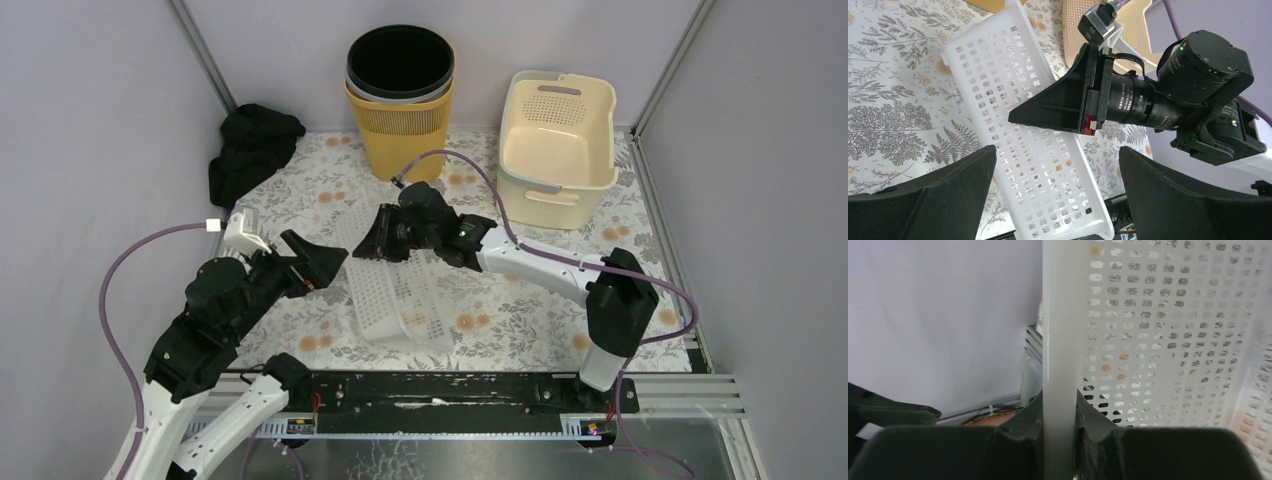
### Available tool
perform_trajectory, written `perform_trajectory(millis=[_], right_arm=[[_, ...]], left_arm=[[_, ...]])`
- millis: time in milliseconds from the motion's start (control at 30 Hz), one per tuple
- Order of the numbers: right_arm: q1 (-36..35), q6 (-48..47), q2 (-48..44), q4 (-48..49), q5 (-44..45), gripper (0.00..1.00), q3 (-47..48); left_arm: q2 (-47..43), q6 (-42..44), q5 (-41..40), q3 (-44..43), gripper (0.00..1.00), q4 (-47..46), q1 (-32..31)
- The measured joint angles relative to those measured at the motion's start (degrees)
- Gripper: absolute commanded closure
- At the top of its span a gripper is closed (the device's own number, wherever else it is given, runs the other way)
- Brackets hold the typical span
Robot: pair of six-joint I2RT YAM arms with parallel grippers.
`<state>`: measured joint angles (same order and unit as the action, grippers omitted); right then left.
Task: Turn the large container upside down
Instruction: Turn the container upside down at the center of the board.
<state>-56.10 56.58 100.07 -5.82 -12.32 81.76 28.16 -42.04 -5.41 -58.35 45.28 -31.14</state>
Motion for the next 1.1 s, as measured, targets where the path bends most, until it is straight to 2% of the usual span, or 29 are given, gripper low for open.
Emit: perform_trajectory(millis=[133,433,1100], right_arm=[[0.8,3.8,-0.8,7.4,-2.1,1.00,-3.7],[1.5,7.2,-1.5,13.5,-2.6,1.00,-6.2],[3.8,8.7,-8.4,15.5,-0.6,1.00,-13.0]], left_arm=[[0.7,0.0,0.0,0.0,0.00,0.4,0.0],[2.4,0.0,0.0,0.0,0.00,0.6,0.0],[3.5,0.0,0.0,1.3,0.00,0.4,0.0]])
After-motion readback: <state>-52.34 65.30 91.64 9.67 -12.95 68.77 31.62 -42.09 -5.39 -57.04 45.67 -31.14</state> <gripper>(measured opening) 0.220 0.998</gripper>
